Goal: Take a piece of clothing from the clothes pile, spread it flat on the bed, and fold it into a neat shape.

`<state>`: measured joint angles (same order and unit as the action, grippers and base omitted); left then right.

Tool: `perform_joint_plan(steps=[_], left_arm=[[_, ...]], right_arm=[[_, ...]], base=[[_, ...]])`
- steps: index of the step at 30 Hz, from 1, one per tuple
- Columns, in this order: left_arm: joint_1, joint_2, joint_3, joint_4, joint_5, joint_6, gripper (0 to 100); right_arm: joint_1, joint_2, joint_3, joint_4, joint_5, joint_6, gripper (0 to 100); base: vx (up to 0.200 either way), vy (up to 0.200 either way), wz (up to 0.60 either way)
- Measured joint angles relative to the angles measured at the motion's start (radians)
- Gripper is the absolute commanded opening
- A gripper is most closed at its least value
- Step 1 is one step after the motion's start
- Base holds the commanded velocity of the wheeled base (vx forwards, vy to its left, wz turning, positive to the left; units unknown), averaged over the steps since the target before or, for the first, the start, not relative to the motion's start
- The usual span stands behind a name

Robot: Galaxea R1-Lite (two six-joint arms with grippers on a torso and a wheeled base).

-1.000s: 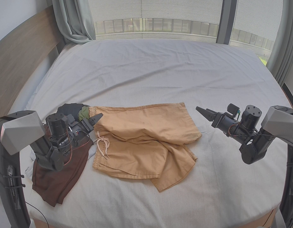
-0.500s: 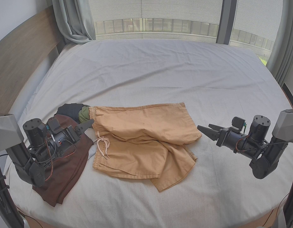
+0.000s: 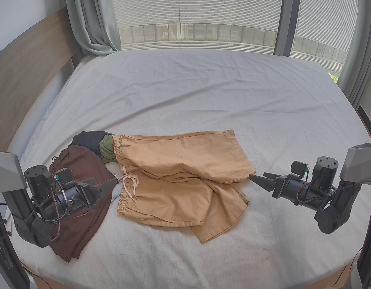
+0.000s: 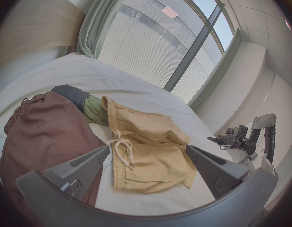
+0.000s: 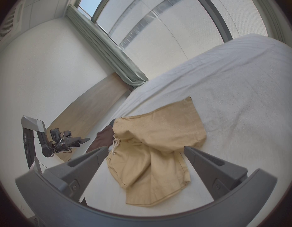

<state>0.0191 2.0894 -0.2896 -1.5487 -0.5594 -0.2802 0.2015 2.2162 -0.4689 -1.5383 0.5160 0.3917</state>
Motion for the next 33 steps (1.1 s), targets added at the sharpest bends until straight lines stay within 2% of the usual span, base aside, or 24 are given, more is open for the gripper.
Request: perform_joint_plan(steps=[4,14,22,29,33], left_arm=[[0.026,0.009,0.012,0.0,-0.02,0.006,100],[0.012,0.024,0.026,-0.001,-0.02,0.008,100],[0.002,0.031,0.03,0.0,-0.02,0.008,100],[-0.001,0.039,0.03,0.0,-0.021,0.009,100],[-0.001,0.04,0.03,0.0,-0.02,0.009,100]], right_arm=[[-0.003,0.04,-0.006,0.0,0.0,0.002,100],[-0.003,0.121,-0.012,0.001,-0.001,0.01,100],[-0.007,0.186,-0.06,0.0,-0.001,0.078,100],[-0.016,0.24,-0.097,-0.001,-0.001,0.094,100],[-0.016,0.264,-0.119,0.0,-0.018,0.143,100]], base=[[0.0,0.0,0.0],[0.0,0.0,0.0],[0.0,0.0,0.0],[0.0,0.0,0.0],[0.0,0.0,0.0]])
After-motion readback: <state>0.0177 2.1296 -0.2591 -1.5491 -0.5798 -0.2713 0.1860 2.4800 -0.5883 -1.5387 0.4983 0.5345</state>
